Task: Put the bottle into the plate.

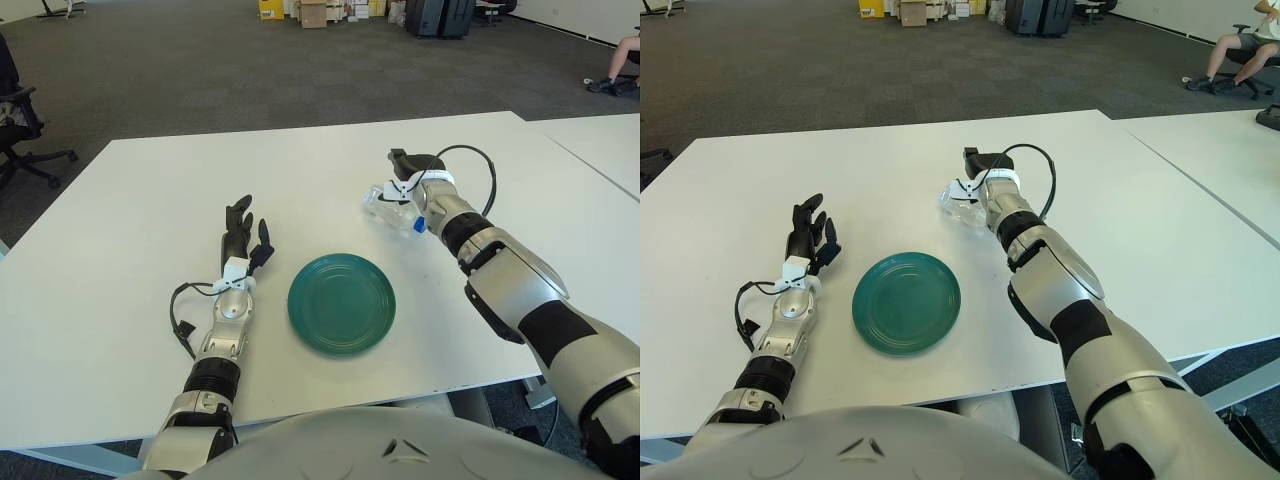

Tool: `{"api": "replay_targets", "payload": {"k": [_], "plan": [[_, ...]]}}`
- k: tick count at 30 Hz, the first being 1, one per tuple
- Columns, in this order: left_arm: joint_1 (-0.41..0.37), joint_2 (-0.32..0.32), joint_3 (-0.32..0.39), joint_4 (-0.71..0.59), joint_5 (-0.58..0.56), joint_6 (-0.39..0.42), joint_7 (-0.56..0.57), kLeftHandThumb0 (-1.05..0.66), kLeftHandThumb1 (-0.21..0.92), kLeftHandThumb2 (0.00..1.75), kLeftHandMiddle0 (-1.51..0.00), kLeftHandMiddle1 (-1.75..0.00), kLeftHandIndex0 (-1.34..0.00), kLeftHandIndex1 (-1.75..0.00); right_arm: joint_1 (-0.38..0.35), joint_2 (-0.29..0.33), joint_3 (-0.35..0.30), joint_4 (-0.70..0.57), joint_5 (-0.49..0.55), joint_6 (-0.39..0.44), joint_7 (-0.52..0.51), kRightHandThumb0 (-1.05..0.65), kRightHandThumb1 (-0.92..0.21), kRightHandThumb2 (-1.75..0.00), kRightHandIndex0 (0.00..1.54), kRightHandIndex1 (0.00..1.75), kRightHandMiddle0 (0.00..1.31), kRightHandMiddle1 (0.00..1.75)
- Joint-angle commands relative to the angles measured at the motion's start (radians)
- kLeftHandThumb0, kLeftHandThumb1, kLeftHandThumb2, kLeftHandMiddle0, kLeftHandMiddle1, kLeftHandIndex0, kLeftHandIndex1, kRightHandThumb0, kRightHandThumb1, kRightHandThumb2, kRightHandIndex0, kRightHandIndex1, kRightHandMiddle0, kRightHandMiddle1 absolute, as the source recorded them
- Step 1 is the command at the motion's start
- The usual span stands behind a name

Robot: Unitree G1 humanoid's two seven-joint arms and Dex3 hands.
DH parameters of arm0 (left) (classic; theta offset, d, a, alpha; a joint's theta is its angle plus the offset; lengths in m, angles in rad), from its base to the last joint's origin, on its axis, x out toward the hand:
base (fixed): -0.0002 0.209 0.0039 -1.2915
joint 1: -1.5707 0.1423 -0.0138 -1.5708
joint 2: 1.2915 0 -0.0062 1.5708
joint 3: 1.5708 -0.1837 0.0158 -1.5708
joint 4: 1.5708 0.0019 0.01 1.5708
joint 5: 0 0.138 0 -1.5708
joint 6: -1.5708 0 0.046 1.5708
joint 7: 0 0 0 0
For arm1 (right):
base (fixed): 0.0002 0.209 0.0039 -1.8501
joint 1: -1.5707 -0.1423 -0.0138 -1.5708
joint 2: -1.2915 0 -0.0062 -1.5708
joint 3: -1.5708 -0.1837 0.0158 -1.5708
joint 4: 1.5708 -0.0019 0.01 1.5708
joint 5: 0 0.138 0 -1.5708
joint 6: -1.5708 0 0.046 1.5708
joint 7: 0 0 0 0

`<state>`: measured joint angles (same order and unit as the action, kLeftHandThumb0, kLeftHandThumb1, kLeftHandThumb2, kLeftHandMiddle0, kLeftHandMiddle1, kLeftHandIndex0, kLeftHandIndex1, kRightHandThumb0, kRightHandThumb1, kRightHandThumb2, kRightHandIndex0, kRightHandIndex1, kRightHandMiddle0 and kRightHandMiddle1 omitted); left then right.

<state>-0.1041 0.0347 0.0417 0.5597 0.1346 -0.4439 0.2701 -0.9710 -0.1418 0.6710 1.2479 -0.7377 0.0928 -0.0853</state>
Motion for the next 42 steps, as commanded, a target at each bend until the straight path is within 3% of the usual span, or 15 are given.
{"api": "replay_targets", "payload": {"k": [1,14,30,42], "plan": [[-0.001,0.008,0.006,-0.011,0.001,0.011,-0.003,-0.73,0.92,0.86,-0.36,0.00,0.00,-0.76,0.002,-0.007,0.021,-0.016,-0.028,0.002,0.025,-1.00,-0.92,-0.50,0.06,0.70,0.00,0.59],[-0.001,0.007,0.004,-0.016,0.001,0.018,-0.010,-0.74,0.92,0.86,-0.36,0.00,0.00,-0.78,0.045,-0.010,0.073,-0.032,-0.071,-0.017,0.068,-0.98,-0.92,-0.52,0.00,0.83,0.00,0.55],[-0.005,0.000,-0.002,-0.012,0.004,0.015,-0.006,-0.74,0.92,0.86,-0.36,0.00,0.00,-0.78,0.089,0.000,0.118,-0.067,-0.108,-0.043,0.070,-0.96,-0.92,-0.54,0.01,0.77,0.00,0.49],[-0.006,-0.010,-0.005,-0.011,0.012,0.013,0.006,-0.74,0.92,0.87,-0.36,0.00,0.00,-0.77,0.106,0.027,0.110,-0.023,-0.104,-0.063,0.009,-0.88,-0.92,-0.50,0.09,0.69,0.00,0.48]]}}
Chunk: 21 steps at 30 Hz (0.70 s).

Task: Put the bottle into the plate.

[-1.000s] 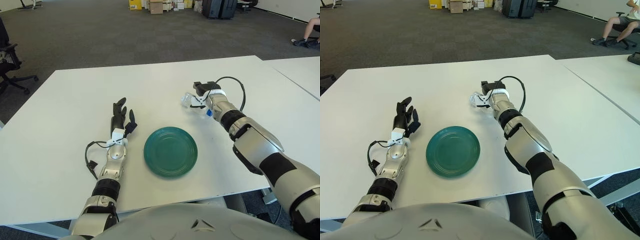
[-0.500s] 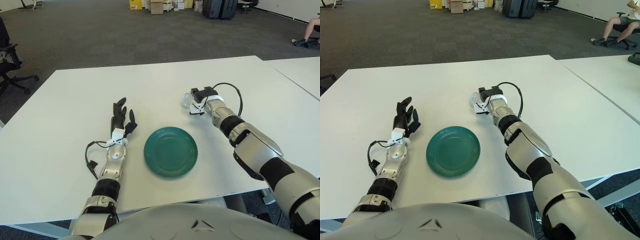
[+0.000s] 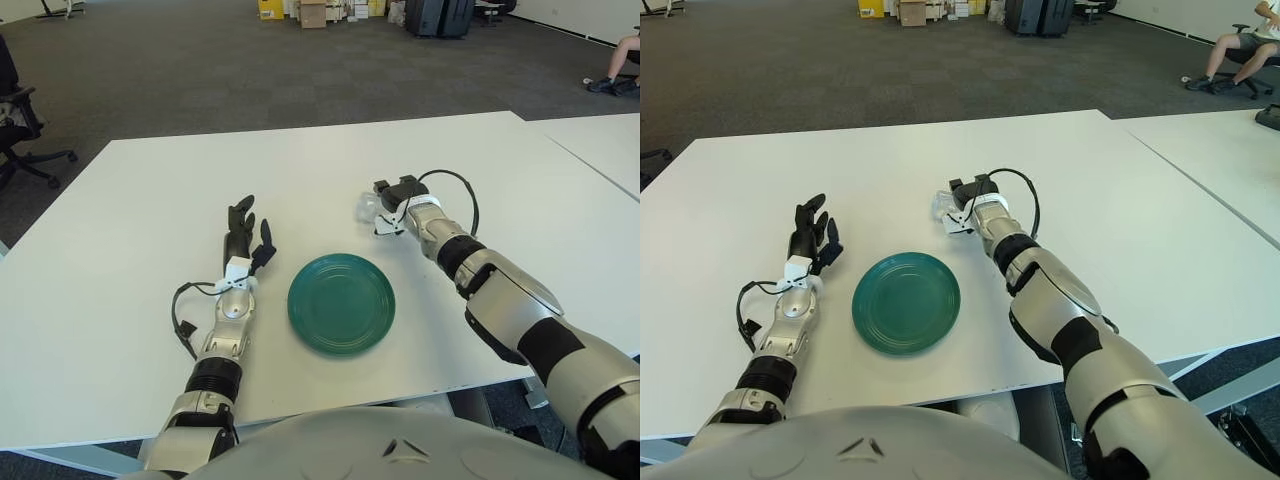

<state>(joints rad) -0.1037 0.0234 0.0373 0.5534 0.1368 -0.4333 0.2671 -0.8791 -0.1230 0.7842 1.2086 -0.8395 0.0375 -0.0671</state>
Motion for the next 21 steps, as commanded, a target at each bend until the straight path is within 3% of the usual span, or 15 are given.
{"api": "replay_targets", "payload": {"k": [1,21], "plan": [[-0.007,0.000,0.000,-0.005,0.010,0.001,0.010,-0.74,0.92,0.87,-0.36,0.00,0.00,-0.77,0.016,0.012,-0.005,0.020,0.000,-0.010,-0.013,-0.87,-0.92,-0.49,0.09,0.69,0.00,0.48],[0.001,-0.008,0.001,-0.018,0.022,-0.001,0.020,-0.75,0.92,0.88,-0.35,0.00,0.00,-0.77,0.029,0.040,-0.015,0.065,0.001,-0.021,-0.065,-0.85,-0.92,-0.54,0.15,0.61,0.00,0.46]]}}
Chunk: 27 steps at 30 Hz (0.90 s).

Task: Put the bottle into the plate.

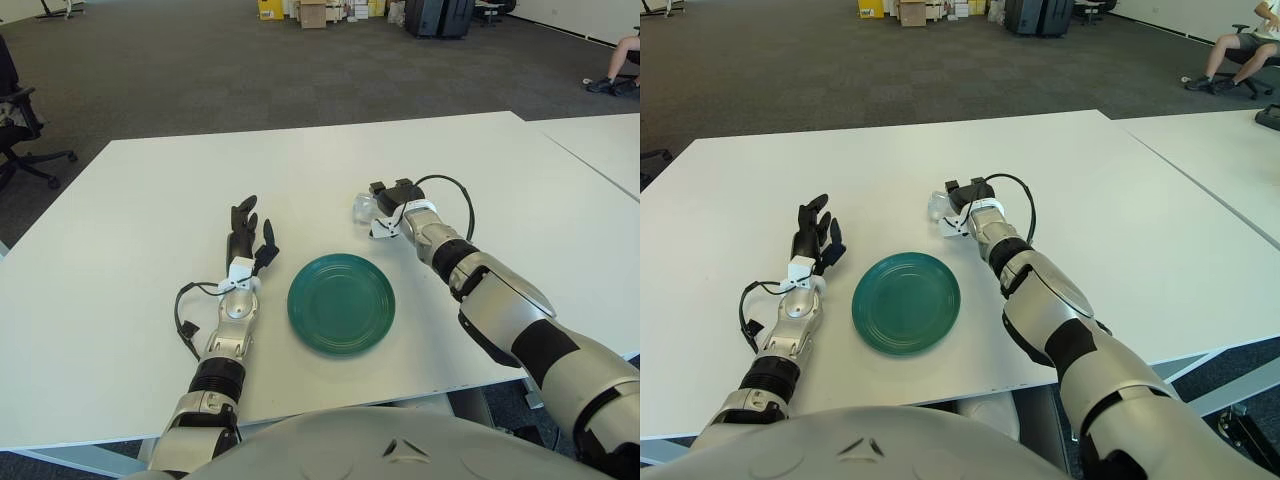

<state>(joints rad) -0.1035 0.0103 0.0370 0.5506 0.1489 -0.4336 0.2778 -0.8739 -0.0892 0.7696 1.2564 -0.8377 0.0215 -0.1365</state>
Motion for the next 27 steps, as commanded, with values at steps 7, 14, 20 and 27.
{"api": "replay_targets", "payload": {"k": [7,14,20,27], "plan": [[-0.002,0.007,0.002,-0.009,0.012,-0.002,0.014,-0.75,0.92,0.88,-0.35,0.00,0.00,-0.76,0.023,0.008,-0.001,0.026,-0.001,-0.009,-0.012,-0.85,-0.92,-0.52,0.17,0.60,0.00,0.47],[0.000,0.008,0.002,-0.012,0.016,-0.002,0.016,-0.75,0.92,0.87,-0.36,-0.01,0.00,-0.77,0.027,0.007,-0.008,0.028,0.004,-0.022,-0.038,-0.78,-0.92,-0.30,0.16,0.98,0.00,0.87],[0.001,0.009,0.003,-0.011,0.016,-0.006,0.012,-0.75,0.92,0.86,-0.37,-0.01,0.00,-0.78,0.048,0.001,-0.066,0.022,0.050,-0.083,-0.119,-0.53,-0.53,-0.64,0.41,1.45,0.21,1.63],[0.001,0.010,0.004,-0.007,0.015,-0.012,0.009,-0.75,0.92,0.86,-0.37,-0.01,0.00,-0.79,0.062,-0.002,-0.102,0.034,0.067,-0.129,-0.200,-0.04,-0.21,-1.32,0.78,1.45,0.50,1.74]]}}
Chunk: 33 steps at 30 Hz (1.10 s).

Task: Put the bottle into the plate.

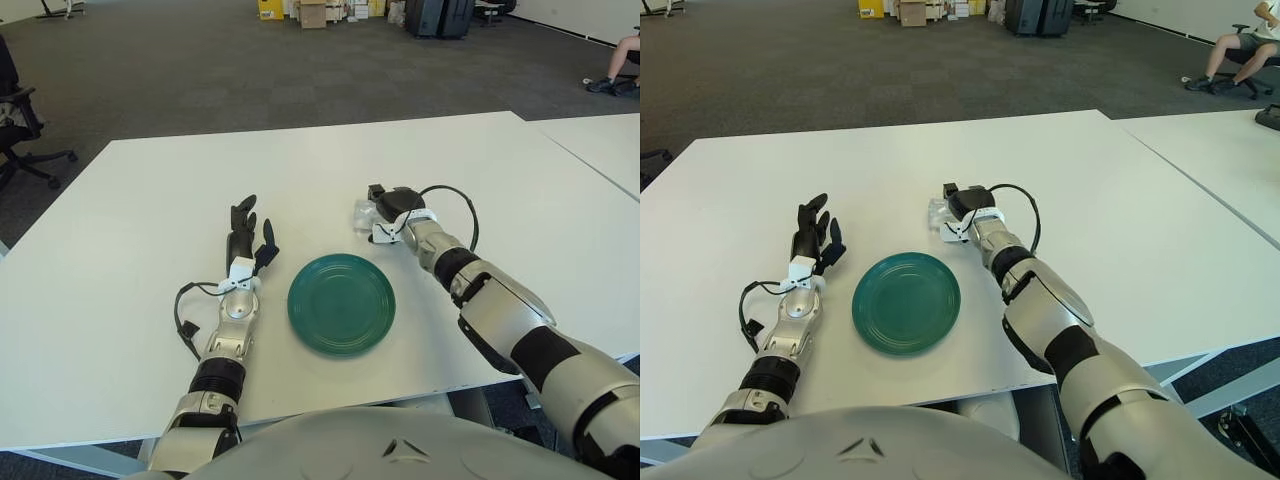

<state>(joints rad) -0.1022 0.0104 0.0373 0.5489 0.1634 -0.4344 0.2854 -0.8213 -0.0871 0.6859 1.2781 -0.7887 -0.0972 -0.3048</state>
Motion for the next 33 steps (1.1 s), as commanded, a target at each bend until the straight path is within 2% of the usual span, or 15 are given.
{"api": "replay_targets", "payload": {"k": [1,6,11,33], "plan": [[0.000,0.011,0.004,-0.004,0.000,-0.012,0.001,-0.75,0.92,0.86,-0.37,-0.01,0.00,-0.79,0.010,-0.003,-0.022,0.015,0.019,-0.013,-0.039,-0.03,-0.19,-1.35,0.79,1.47,0.51,1.74],[0.000,0.011,0.005,-0.002,0.000,-0.014,0.002,-0.75,0.92,0.86,-0.37,-0.01,0.00,-0.79,0.012,0.004,-0.036,0.023,0.025,-0.010,-0.062,-0.01,-0.11,-1.50,0.82,1.58,0.56,1.75],[0.000,0.009,0.007,-0.003,-0.004,-0.013,0.000,-0.74,0.92,0.86,-0.37,-0.01,0.00,-0.79,0.012,0.007,-0.041,0.027,0.027,-0.008,-0.070,0.00,-0.08,-1.54,0.81,1.62,0.58,1.75],[-0.008,0.009,0.009,0.008,-0.015,-0.011,-0.008,-0.74,0.92,0.86,-0.36,0.00,0.00,-0.79,0.008,-0.012,-0.049,0.021,0.030,-0.023,-0.075,0.00,-0.08,-1.55,0.80,1.63,0.59,1.75]]}}
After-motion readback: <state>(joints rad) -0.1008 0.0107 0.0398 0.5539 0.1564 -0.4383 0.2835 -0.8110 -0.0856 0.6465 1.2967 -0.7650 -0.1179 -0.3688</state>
